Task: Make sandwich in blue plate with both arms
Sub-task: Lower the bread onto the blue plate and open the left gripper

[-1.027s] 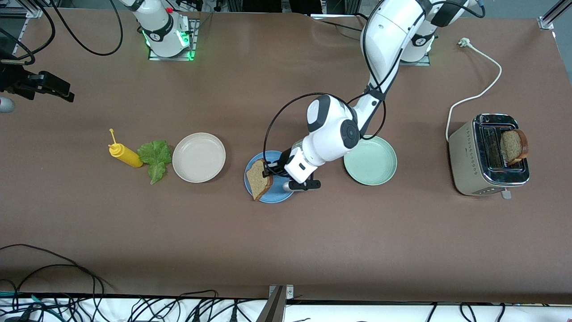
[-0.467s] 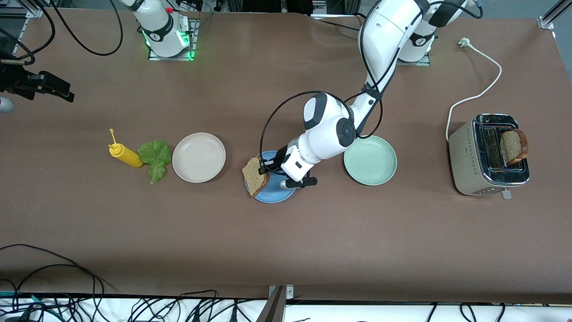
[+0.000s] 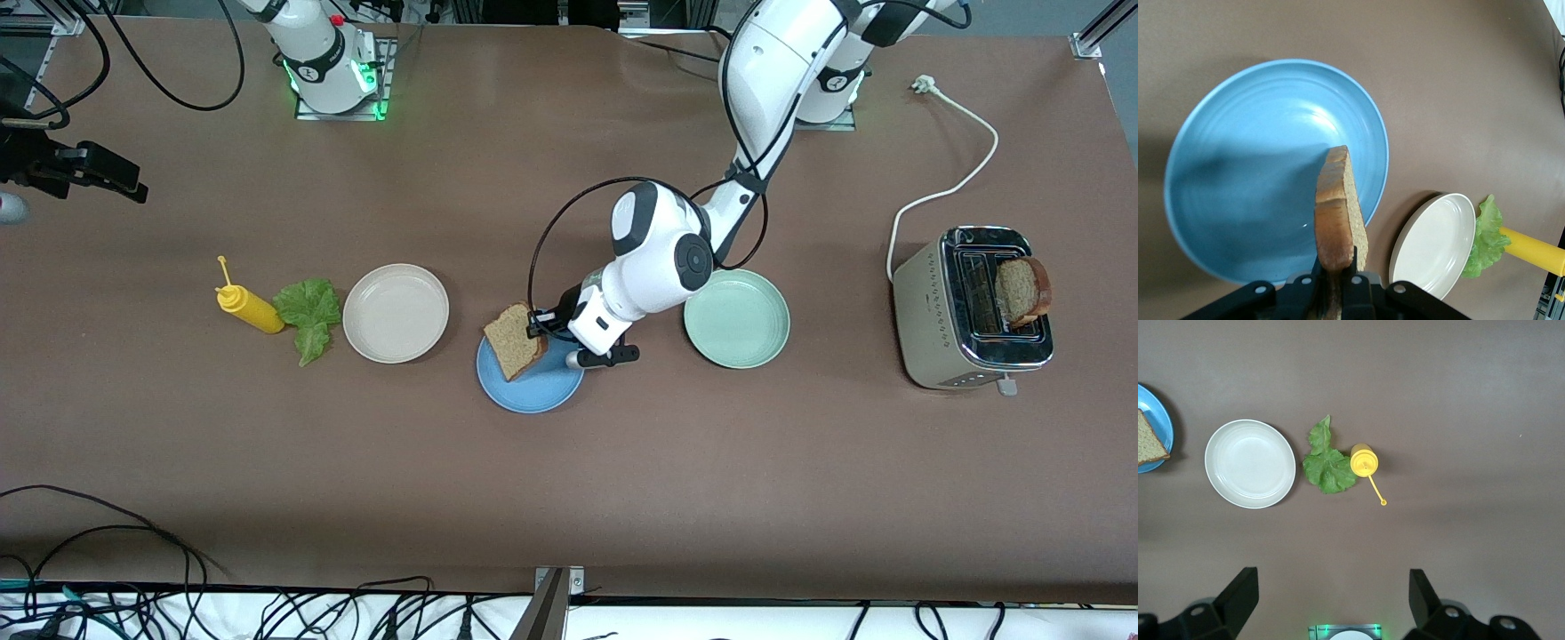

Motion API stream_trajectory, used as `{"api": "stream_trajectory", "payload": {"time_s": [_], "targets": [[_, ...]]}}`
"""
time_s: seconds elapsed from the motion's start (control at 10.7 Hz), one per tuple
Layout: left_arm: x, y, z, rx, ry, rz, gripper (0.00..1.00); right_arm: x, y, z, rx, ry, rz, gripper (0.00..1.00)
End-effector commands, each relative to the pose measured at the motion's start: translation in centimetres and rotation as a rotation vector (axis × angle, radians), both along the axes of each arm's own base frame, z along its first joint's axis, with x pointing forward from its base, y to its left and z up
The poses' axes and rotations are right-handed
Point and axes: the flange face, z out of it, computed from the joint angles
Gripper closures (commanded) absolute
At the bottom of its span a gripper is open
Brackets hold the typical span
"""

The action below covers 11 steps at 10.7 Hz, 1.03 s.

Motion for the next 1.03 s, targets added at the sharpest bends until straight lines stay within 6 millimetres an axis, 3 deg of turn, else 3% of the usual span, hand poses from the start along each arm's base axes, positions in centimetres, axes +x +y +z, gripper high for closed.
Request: {"api": "stream_trajectory", "payload": {"time_s": [0.0, 0.28, 0.47, 0.93], "targets": [[-0.5, 0.9, 1.0, -0.014, -0.009, -0.035, 1.00, 0.0, -0.1, 0.6, 0.012, -0.006, 0.003, 0.00], [1.9, 1.7, 2.8, -0.041, -0.033, 0.006, 1.00, 0.1, -0.1, 0.6, 0.012, -0.006, 0.001, 0.00], [2.2, 2.1, 2.4, -0.042, -0.024, 0.014, 1.00, 0.1, -0.2, 0.6, 0.012, -0.006, 0.000, 0.00], [2.2, 0.2, 1.4, -0.053, -0.006, 0.025, 1.00, 0.1, -0.1, 0.6, 0.012, -0.006, 0.001, 0.00]]}}
